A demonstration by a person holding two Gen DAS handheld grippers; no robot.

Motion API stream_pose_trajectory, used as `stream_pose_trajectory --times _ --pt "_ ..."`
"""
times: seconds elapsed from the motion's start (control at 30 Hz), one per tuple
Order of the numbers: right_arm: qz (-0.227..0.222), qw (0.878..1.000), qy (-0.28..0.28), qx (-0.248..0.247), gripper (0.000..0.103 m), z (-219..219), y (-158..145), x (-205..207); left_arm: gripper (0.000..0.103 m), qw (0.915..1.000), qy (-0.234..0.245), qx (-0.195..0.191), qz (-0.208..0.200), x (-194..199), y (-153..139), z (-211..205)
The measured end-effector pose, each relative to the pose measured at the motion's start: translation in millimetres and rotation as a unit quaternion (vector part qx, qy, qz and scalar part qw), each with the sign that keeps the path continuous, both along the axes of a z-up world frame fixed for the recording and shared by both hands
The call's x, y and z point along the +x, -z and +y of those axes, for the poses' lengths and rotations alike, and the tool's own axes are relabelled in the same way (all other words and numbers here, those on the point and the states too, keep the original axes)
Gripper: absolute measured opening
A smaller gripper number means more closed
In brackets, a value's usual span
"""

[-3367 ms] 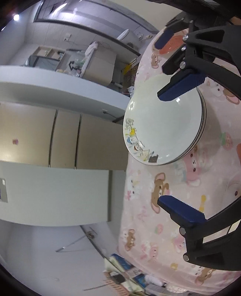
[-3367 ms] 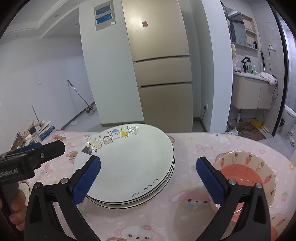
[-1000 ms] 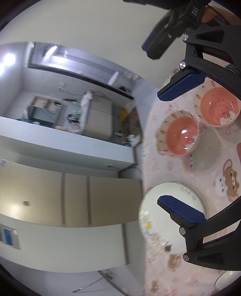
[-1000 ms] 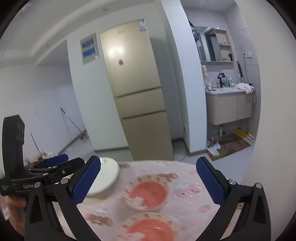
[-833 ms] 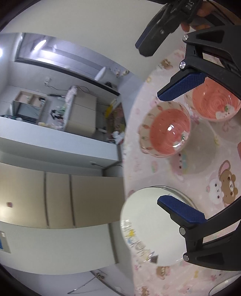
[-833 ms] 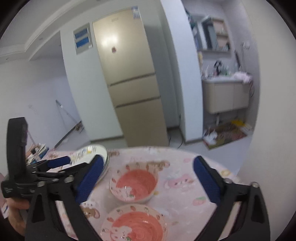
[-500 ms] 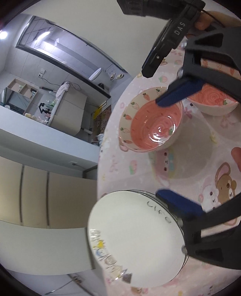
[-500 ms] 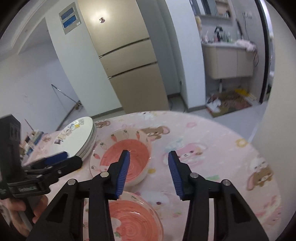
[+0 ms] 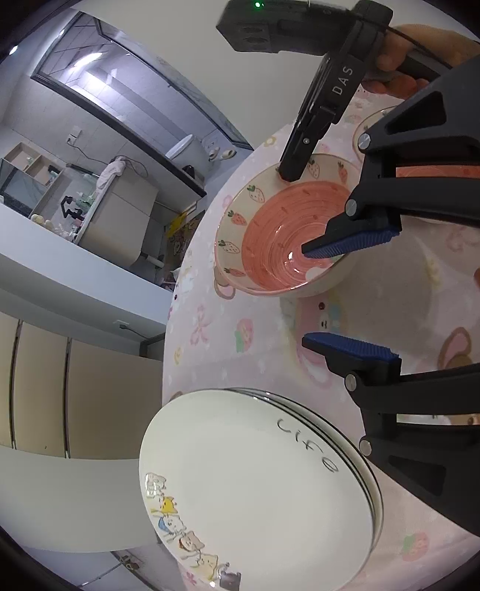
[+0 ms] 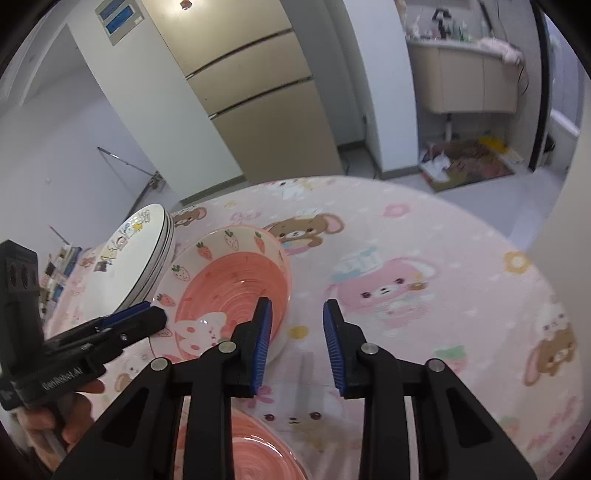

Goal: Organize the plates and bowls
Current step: 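Grasp a pink bowl rim with the left tool while the right tool grasps another pink bowl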

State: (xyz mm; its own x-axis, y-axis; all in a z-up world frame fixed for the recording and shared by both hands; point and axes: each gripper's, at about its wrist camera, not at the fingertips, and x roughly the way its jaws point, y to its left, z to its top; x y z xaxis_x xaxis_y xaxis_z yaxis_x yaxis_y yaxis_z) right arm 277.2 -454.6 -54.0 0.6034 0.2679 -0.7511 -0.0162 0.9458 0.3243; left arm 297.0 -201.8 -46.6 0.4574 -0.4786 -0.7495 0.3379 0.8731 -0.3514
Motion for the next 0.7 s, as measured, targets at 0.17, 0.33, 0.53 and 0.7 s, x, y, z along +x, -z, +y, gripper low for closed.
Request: stream_pose_trajectory --times 0.17,0.33,0.53,0.7 --pt "0.009 0.999 -0.023 -0.033 0.015 12.6 -1.2 3.9 0.027 0.9997 0.020 -0.005 0.015 10.6 4.6 -12.8" --pt "0.018 0.998 -0.038 -0.055 0.014 16.3 -1.9 8.1 0.026 0.9997 0.018 0.013 -0.002 10.6 6.8 -21.4" --pt "0.019 0.995 -0.041 -0.086 0.014 26.1 -0.8 12.0 0.023 0.9989 0.018 0.036 -0.026 6.2 5.4 -25.8" --pt "-0.054 0.989 -0.040 -0.130 0.009 39.2 -27.6 -9.2 0.013 0.9978 0.019 0.027 -0.057 -1.0 -9.8 -17.2"
